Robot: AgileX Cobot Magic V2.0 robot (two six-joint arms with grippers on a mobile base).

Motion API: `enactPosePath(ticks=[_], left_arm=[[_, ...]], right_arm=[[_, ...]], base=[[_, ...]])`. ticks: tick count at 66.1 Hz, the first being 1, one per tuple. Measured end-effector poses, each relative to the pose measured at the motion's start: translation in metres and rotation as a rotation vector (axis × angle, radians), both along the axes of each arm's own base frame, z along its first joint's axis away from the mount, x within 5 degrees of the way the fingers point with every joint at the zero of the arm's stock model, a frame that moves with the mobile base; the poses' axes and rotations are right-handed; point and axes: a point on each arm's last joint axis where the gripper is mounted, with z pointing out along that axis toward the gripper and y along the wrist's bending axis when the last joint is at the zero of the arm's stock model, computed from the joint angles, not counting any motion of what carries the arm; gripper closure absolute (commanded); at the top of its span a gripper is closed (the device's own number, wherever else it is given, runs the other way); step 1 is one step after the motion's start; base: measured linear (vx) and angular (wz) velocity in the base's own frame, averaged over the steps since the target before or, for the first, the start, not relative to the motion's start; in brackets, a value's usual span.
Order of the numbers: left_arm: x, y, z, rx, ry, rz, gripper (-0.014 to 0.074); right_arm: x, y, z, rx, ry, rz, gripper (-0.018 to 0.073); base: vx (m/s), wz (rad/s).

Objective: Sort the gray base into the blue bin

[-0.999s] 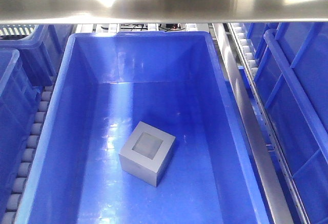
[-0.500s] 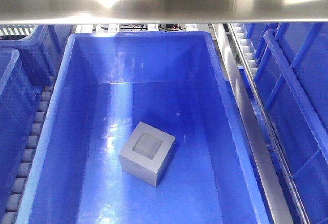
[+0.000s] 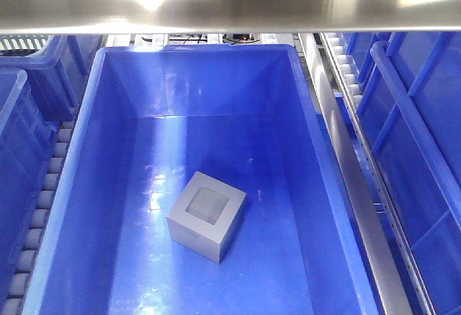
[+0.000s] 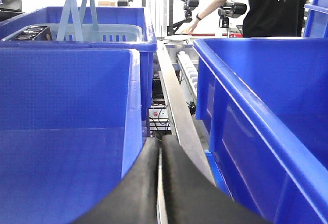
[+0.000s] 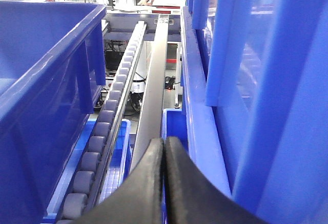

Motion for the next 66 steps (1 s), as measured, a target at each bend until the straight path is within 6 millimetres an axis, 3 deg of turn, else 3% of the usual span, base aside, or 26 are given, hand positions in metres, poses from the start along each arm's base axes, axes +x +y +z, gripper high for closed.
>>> enactPosePath(ticks=[66], left_arm=[[0.0000, 0.0000, 0.0000, -0.001, 0.000, 0.000, 0.0602]], right_arm=[[0.0000, 0.0000, 0.0000, 0.000, 0.000, 0.000, 0.0568]], base=[[0.00, 0.00]])
